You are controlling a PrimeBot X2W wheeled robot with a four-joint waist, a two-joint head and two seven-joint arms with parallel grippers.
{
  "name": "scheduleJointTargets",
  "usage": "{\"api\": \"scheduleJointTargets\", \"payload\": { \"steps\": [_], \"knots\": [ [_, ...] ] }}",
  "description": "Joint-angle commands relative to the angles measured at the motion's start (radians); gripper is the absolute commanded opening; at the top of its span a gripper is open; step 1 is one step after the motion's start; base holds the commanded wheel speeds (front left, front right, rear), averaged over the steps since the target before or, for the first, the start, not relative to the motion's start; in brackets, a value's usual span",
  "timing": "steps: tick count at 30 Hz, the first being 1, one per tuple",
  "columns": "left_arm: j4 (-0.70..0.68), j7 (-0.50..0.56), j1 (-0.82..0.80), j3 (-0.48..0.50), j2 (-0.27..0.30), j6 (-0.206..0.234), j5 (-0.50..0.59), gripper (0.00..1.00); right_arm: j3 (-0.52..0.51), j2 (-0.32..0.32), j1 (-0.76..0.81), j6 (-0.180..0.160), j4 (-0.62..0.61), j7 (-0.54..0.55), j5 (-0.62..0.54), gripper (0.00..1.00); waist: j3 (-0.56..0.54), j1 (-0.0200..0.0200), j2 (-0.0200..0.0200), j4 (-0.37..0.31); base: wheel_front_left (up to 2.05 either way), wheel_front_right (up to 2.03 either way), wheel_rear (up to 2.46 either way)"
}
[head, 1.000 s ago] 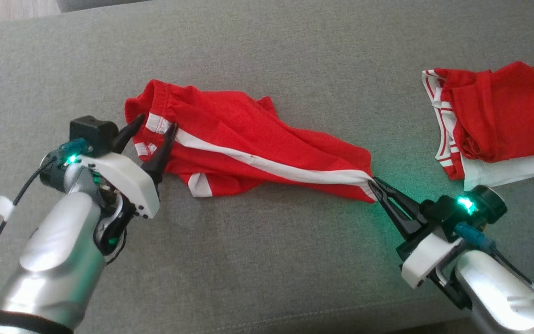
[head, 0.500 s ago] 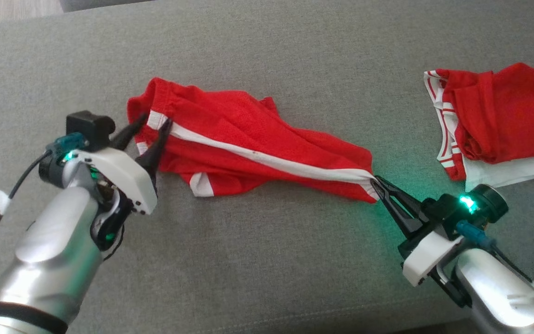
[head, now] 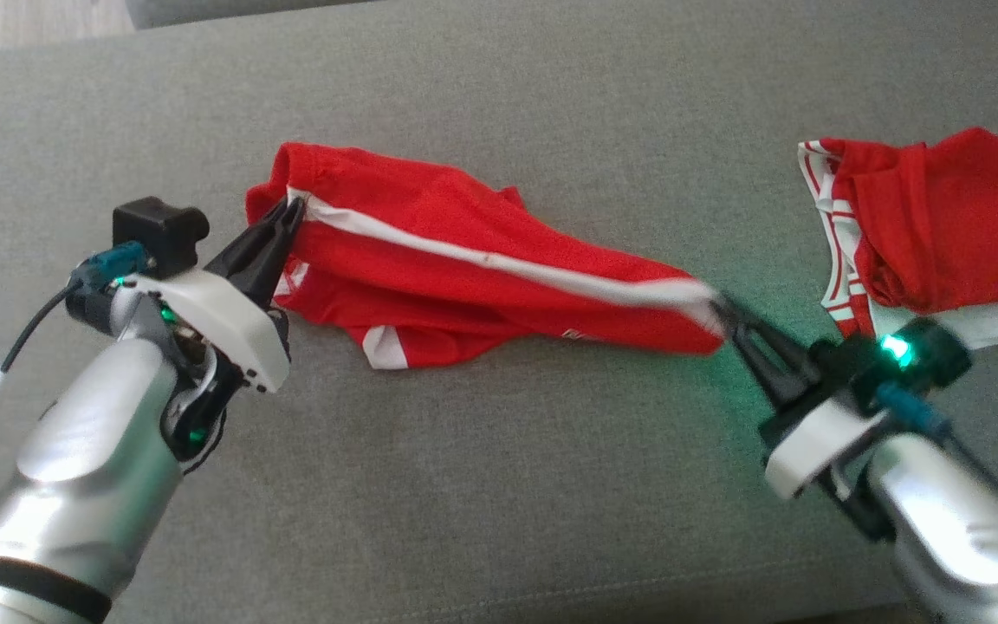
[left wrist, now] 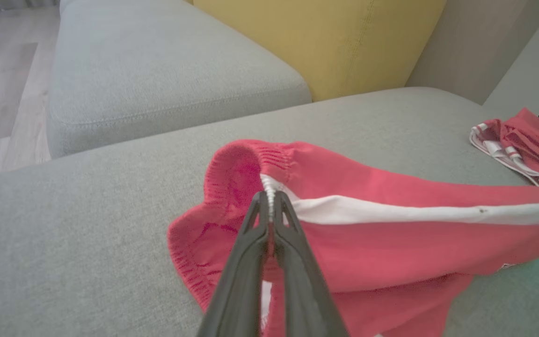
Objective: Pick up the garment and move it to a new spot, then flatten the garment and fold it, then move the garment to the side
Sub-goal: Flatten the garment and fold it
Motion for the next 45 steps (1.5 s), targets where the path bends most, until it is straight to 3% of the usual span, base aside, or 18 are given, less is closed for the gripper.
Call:
{"api": "scheduleJointTargets", "payload": {
  "steps": [1, 8, 18, 23, 35, 40, 45],
  "knots": [
    [-0.035, -0.013, -0.064, 0.033, 0.050, 0.001, -0.003, 0.00, -0.011, -0.024, -0.043, 0.002, -0.039, -0.014, 0.012, 0.00, -0.010, 0.0000, 0.0000, 0.004, 0.00, 0.00, 0.00],
    [-0.193, -0.010, -0.102, 0.073, 0.079, 0.039, -0.015, 0.00, -0.052, -0.114, -0.239, 0.002, -0.148, 0.043, 0.004, 0.00, -0.082, 0.0000, 0.0000, 0.020, 0.00, 0.00, 0.00],
    [-0.457, 0.010, -0.168, 0.175, 0.096, 0.180, -0.034, 0.00, -0.044, -0.203, -0.494, 0.002, -0.260, 0.133, -0.014, 0.00, -0.172, 0.0000, 0.0000, 0.024, 0.00, 0.00, 0.00],
    [-0.548, 0.051, -0.134, 0.188, 0.132, 0.222, -0.037, 0.00, -0.053, -0.236, -0.508, 0.002, -0.336, 0.194, 0.006, 0.00, -0.201, 0.0000, 0.0000, 0.019, 0.00, 0.00, 0.00],
    [-0.835, 0.183, 0.015, 0.247, 0.280, 0.328, -0.079, 0.00, -0.132, -0.346, -0.401, 0.002, -0.597, 0.344, 0.029, 0.00, -0.201, 0.0000, 0.0000, 0.000, 0.00, 0.00, 0.00],
    [-0.795, 0.210, -0.035, 0.250, 0.281, 0.321, -0.084, 0.00, -0.117, -0.366, -0.434, 0.002, -0.583, 0.368, 0.050, 0.00, -0.133, 0.0000, 0.0000, 0.002, 0.00, 0.00, 0.00],
    [-0.662, 0.210, -0.173, 0.239, 0.237, 0.276, -0.079, 0.00, -0.054, -0.372, -0.560, 0.002, -0.484, 0.351, 0.091, 0.00, -0.002, 0.0000, 0.0000, 0.010, 0.00, 0.00, 0.00]
  ]
}}
